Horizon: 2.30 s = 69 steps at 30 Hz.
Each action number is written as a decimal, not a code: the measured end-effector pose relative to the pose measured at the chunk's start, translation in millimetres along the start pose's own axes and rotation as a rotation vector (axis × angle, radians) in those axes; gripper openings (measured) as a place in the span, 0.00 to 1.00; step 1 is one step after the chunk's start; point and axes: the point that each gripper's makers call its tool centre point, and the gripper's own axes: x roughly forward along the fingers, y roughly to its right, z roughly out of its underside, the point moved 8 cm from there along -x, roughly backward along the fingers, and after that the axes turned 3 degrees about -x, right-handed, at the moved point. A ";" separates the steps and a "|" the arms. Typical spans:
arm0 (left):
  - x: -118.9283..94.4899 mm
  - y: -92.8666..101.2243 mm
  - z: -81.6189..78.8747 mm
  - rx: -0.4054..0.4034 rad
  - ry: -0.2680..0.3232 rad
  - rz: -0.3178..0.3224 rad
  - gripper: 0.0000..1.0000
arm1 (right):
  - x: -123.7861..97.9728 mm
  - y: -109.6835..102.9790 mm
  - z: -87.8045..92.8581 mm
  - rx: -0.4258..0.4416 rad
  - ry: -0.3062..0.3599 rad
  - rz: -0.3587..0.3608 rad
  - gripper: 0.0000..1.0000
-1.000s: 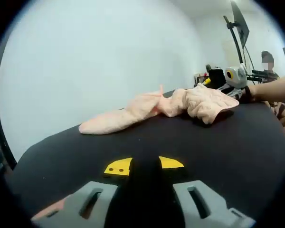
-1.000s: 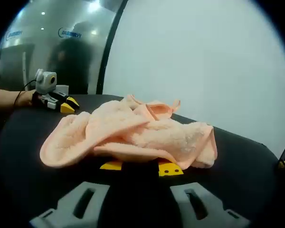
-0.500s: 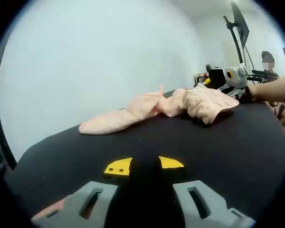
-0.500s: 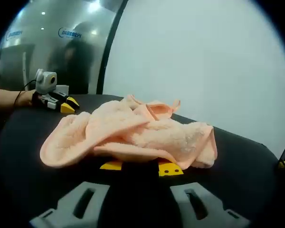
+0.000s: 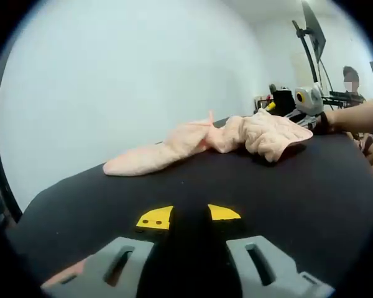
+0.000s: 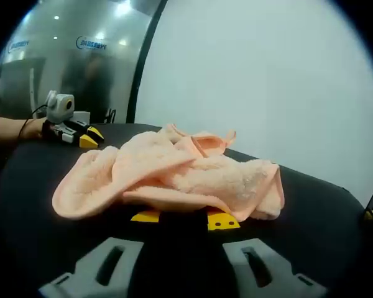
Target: Fold the towel on the table until its edges align and the towel forms a compact rectangular stack.
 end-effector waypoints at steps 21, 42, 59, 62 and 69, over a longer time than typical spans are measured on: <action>1.2 17.2 -1.0 0.097 -0.019 0.037 0.03 | -7.3 -10.0 -23.3 0.080 0.126 -0.094 0.23; 53.2 -27.3 -96.6 0.113 0.007 0.105 0.24 | -67.1 97.3 -3.8 0.293 0.250 0.581 0.19; 218.7 -166.2 -66.0 0.078 -0.239 -0.032 0.21 | -89.4 121.1 17.4 0.346 0.162 0.815 0.18; 227.8 -172.9 -56.7 -0.030 -0.197 0.041 0.29 | -90.9 121.5 20.0 0.359 0.152 0.816 0.18; 217.4 -168.0 -57.3 -0.066 -0.204 -0.053 0.00 | -84.8 122.7 21.1 0.362 0.132 0.785 0.18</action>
